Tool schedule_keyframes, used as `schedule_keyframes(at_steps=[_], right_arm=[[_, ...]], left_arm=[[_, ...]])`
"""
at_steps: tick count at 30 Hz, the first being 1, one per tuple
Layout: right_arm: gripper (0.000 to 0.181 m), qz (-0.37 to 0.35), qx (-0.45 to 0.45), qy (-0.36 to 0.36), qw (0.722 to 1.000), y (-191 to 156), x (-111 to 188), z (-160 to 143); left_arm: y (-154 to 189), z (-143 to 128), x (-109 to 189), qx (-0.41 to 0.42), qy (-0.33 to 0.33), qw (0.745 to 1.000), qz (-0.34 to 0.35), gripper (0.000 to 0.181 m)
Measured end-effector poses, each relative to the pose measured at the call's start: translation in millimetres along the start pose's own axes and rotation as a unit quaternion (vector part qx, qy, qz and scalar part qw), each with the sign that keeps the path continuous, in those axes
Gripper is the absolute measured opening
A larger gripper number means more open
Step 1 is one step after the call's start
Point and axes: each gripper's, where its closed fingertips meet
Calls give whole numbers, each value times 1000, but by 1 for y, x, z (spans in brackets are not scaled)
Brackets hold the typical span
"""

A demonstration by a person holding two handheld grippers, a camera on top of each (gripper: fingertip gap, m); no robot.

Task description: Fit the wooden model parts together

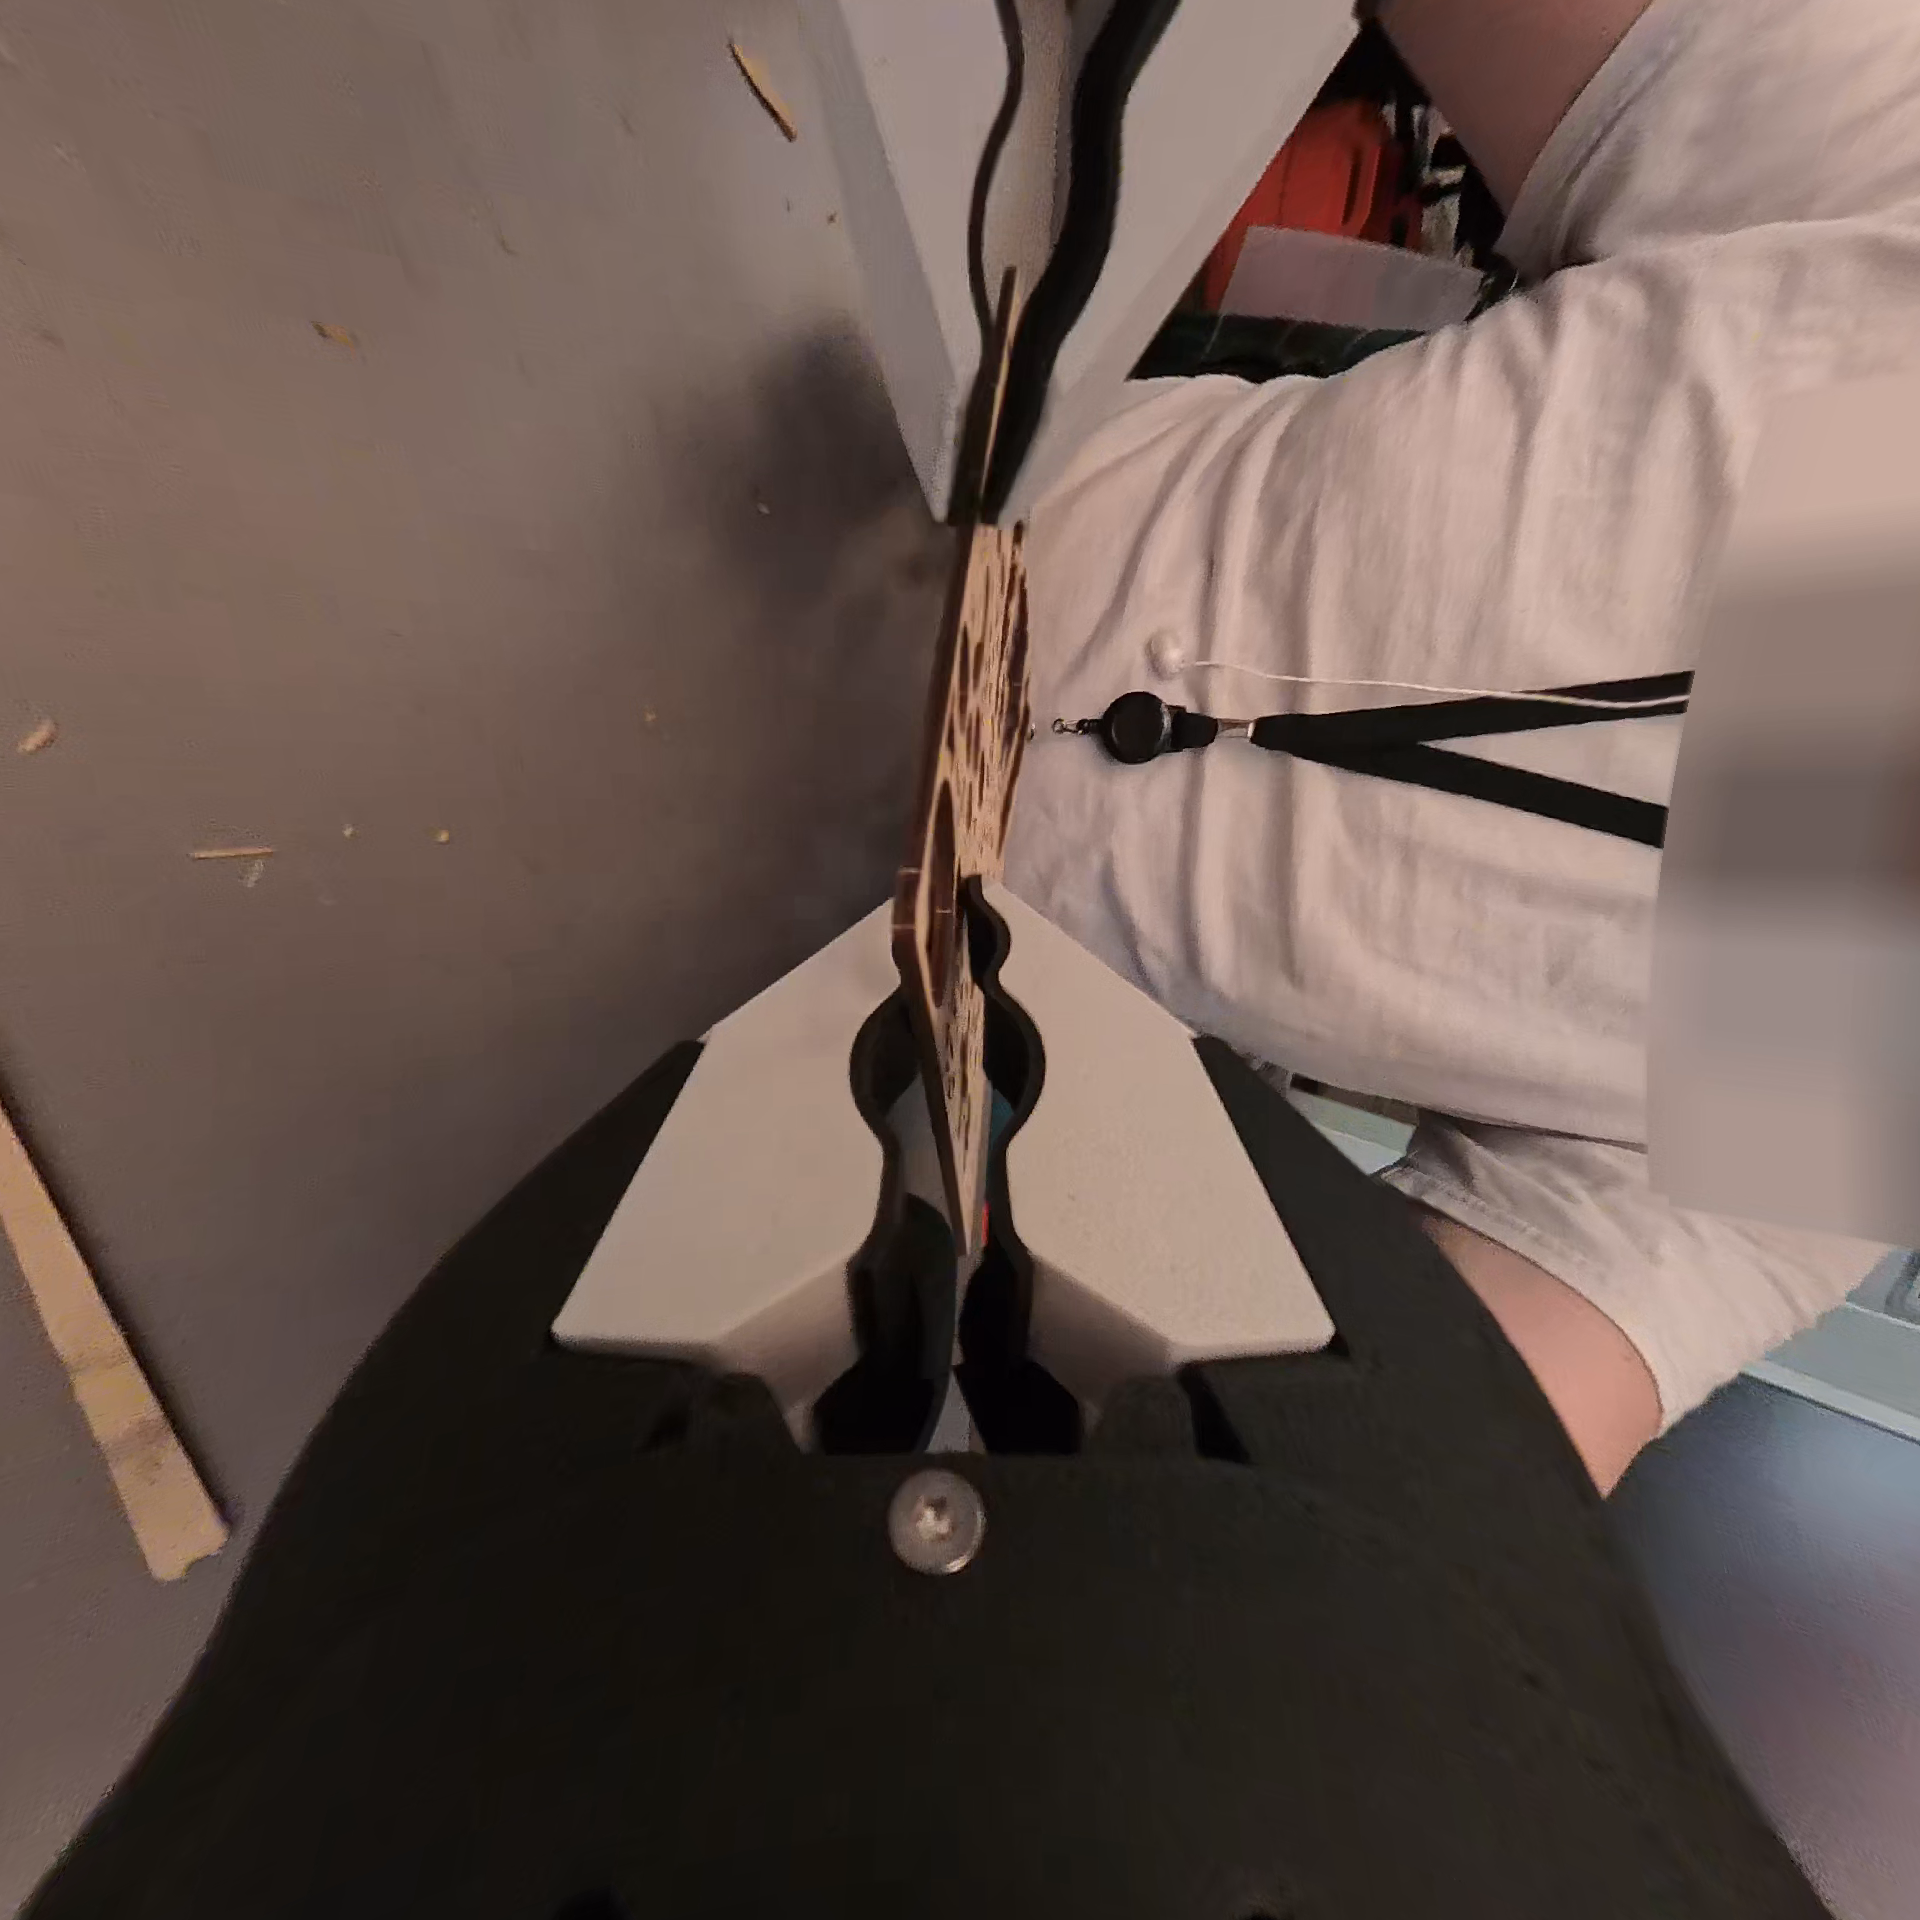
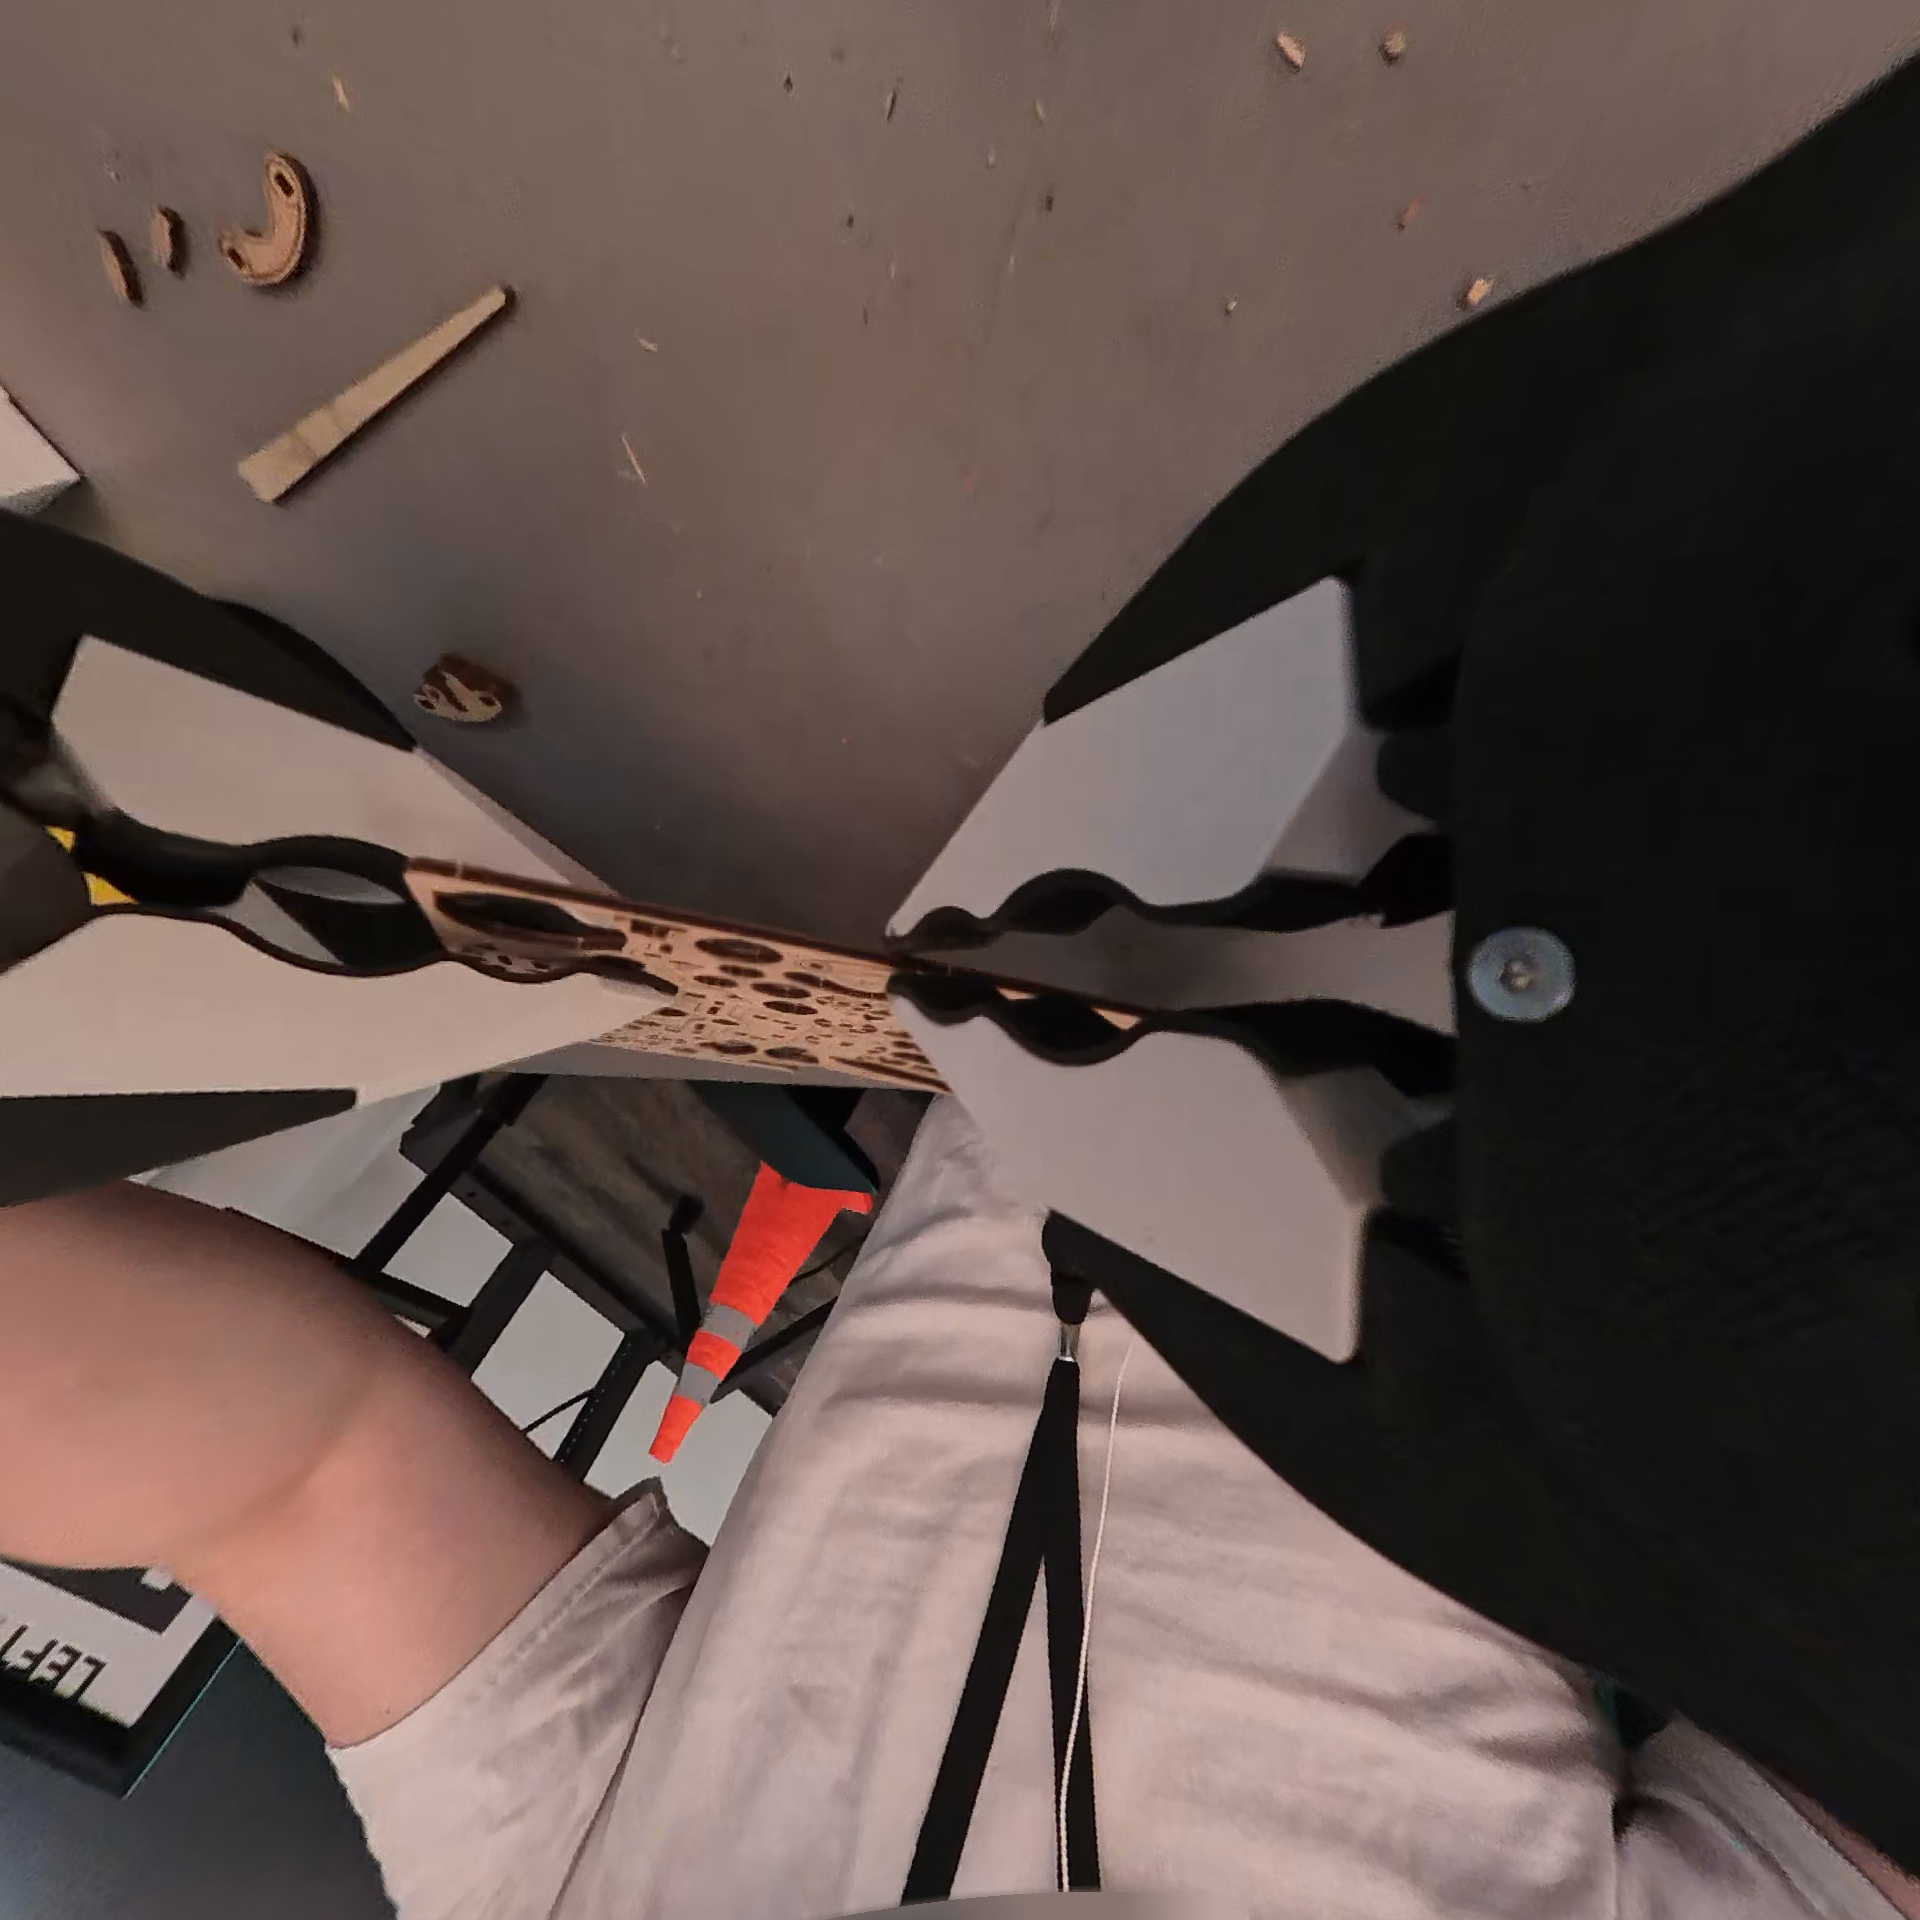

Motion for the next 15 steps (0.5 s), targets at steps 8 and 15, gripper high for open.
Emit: schedule_keyframes(at_steps=[8,15], right_arm=[[3,2,-25,-9,1000,5,-9,-4],[4,0,-54,-19,998,9,-20,-12]], left_arm=[[-11,-3,1,21,-16,1000,4,6],[-24,-9,-4,54,-24,998,1,10]])
Point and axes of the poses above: each gripper's, where its closed fingertips meet, x back along the fingers, z out of its top, y = z × x across the jaws, and after that the axes turned 15 degrees about -z, right-handed
